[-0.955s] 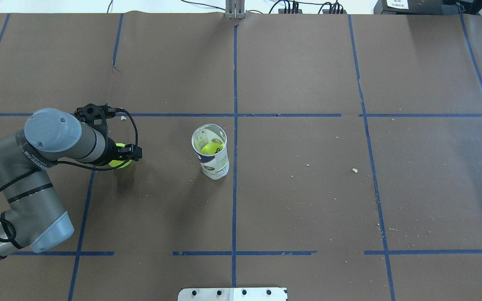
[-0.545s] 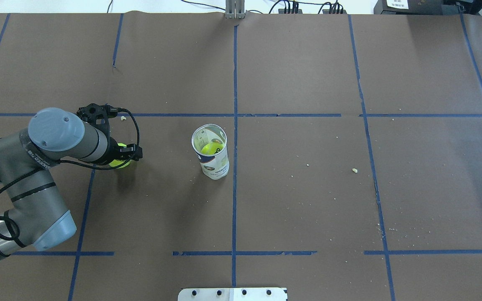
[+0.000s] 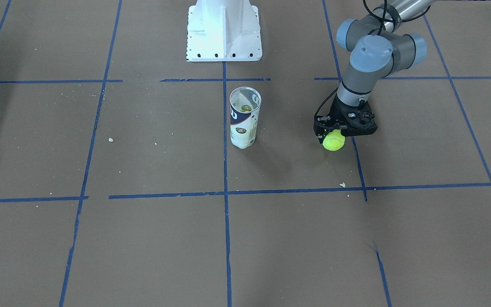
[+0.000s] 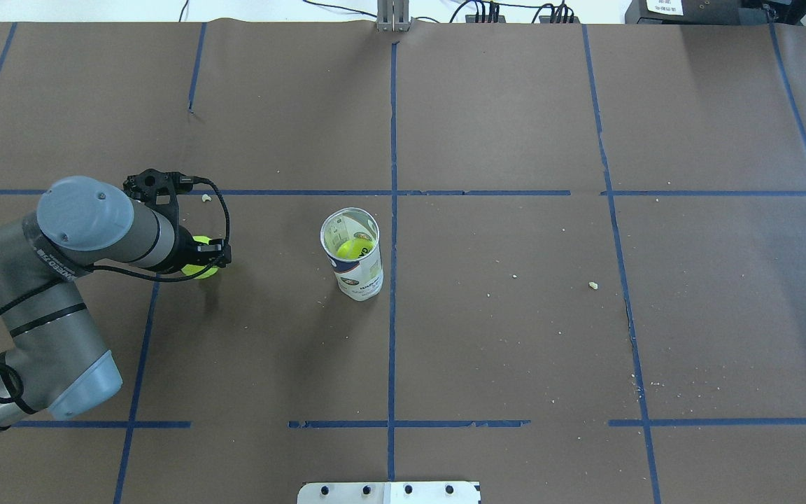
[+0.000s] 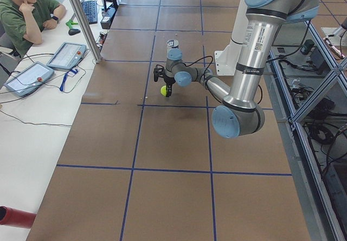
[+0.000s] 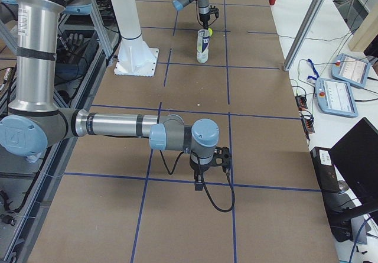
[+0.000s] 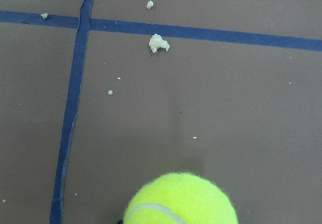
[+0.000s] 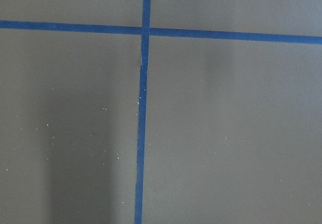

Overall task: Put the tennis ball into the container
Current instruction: 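Close the left gripper around the tennis ball, then lift the ball with the left gripper and carry it above the clear can, then lower the ball into the can mouth and open the left gripper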

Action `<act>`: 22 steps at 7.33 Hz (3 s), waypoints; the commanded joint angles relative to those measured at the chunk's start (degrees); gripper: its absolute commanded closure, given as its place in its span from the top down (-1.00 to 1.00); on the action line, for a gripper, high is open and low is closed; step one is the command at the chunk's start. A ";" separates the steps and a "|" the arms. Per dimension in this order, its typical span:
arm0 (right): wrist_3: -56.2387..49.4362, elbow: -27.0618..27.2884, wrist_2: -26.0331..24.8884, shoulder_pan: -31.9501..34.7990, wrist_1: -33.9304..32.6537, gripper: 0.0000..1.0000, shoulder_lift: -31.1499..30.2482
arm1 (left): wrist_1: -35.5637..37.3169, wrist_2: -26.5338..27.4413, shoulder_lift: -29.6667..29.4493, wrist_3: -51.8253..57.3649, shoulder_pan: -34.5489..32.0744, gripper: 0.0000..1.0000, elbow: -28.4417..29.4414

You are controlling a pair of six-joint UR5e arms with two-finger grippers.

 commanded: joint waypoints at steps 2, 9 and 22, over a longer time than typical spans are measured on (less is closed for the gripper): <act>0.00 0.00 0.00 0.00 0.00 1.00 0.03 | 17.14 -0.40 -2.21 4.31 -4.62 -0.67 -12.90; 0.00 0.00 0.00 0.00 0.00 1.00 0.03 | 39.86 -9.01 -25.57 -6.74 -6.41 -0.59 -13.84; 0.00 0.00 0.00 0.00 0.00 1.00 0.03 | 39.51 -8.75 -35.97 -13.10 0.29 0.91 -1.16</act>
